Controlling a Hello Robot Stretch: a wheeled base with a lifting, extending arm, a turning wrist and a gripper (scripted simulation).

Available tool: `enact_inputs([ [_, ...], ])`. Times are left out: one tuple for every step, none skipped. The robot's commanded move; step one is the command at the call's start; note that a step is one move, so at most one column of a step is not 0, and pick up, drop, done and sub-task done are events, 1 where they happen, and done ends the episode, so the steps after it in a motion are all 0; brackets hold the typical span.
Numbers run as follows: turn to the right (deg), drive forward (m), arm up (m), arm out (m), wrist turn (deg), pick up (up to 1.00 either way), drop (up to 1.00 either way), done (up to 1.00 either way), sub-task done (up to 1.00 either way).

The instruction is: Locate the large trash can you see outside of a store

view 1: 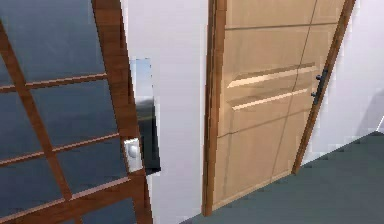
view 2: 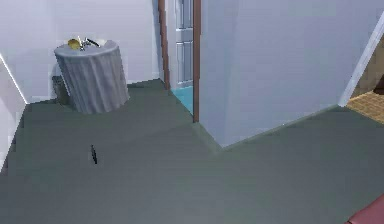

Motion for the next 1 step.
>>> enact_inputs([
  [0.0, 0.05, 0.00, 0.00, 0.0, 0.00, 0.00, 0.00, 0.00],
])
